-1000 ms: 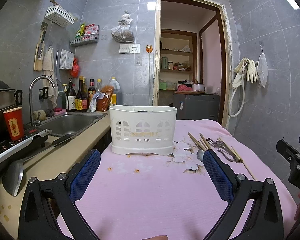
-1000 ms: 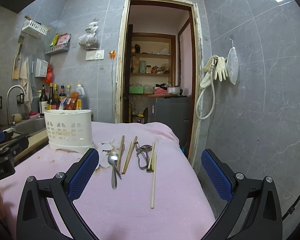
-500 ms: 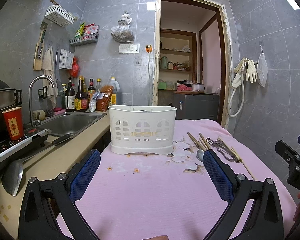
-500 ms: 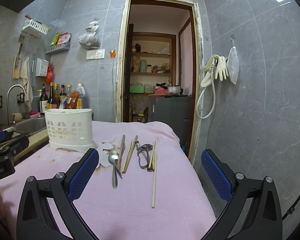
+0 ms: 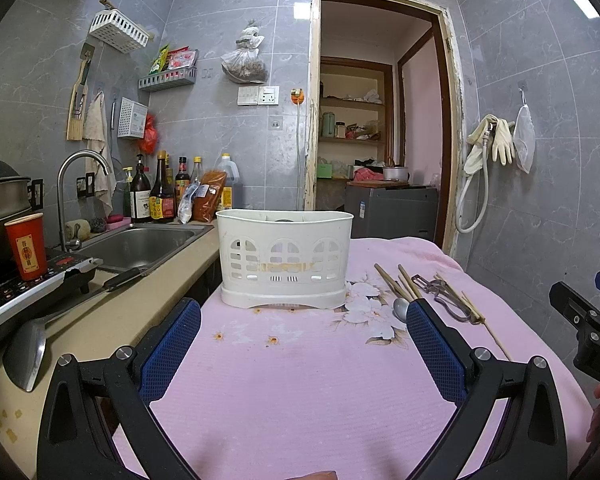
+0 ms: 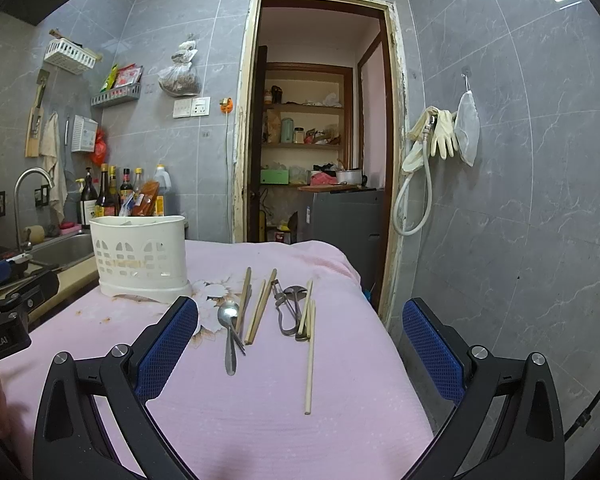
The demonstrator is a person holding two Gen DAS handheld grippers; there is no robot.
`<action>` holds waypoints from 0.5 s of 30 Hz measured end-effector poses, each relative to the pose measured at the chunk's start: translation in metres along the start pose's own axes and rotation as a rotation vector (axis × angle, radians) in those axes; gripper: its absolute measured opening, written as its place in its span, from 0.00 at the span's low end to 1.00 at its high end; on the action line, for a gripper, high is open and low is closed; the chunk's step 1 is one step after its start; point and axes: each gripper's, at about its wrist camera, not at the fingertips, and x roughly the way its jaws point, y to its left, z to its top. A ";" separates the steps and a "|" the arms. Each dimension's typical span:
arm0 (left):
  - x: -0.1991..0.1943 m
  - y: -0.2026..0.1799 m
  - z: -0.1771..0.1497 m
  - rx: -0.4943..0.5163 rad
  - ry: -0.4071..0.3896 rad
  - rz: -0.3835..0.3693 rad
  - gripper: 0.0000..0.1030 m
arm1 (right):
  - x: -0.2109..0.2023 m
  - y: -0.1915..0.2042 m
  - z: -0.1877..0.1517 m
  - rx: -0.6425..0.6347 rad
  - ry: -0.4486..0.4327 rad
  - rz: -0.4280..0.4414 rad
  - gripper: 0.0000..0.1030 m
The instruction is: Organize utensils
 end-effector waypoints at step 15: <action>0.000 0.000 0.000 0.000 0.001 0.000 0.98 | 0.003 0.000 -0.002 0.002 0.006 0.003 1.00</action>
